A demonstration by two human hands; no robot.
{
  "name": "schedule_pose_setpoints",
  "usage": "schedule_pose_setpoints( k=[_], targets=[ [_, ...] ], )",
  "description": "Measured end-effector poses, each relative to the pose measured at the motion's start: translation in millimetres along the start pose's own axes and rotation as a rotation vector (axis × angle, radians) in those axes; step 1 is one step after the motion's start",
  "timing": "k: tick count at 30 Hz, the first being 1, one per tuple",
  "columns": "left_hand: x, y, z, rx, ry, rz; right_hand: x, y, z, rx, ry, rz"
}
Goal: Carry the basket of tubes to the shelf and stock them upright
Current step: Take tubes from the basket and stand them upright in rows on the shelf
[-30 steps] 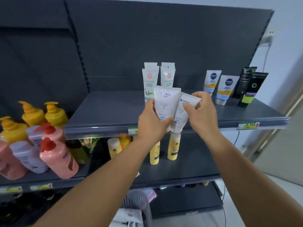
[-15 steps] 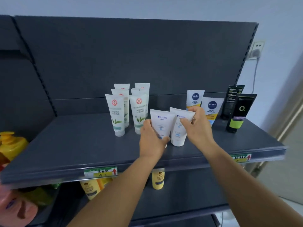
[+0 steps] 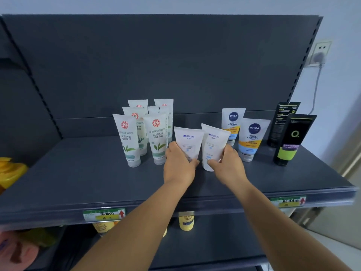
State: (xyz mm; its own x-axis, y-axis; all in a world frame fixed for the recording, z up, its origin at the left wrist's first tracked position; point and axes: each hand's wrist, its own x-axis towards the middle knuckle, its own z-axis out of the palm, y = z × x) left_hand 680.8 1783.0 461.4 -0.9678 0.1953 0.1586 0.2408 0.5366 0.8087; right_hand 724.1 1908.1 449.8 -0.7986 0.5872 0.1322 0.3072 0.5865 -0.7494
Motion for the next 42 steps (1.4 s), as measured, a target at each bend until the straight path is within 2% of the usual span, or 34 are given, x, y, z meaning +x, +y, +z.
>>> schedule_pose_setpoints(
  k=[12,18,22,26,33,42],
  targets=[
    [40,24,25,0.056,0.036,-0.089,35,-7,7,0.037,0.039,0.091],
    [35,20,24,0.069,-0.029,-0.115,26,-9,6,0.063,0.047,0.093],
    [6,10,8,0.179,-0.099,-0.029,-5,-13,4,0.027,0.021,0.056],
    [-34,-4,-30,0.313,-0.134,0.127,-55,-28,6,-0.139,-0.031,-0.057],
    [-106,-66,-122,0.612,-0.168,0.289,-162,-59,44,-0.325,-0.104,-0.216],
    [-194,-194,-203,0.787,-0.273,0.202,-281,-75,139,-0.413,-0.314,-0.277]
  ],
)
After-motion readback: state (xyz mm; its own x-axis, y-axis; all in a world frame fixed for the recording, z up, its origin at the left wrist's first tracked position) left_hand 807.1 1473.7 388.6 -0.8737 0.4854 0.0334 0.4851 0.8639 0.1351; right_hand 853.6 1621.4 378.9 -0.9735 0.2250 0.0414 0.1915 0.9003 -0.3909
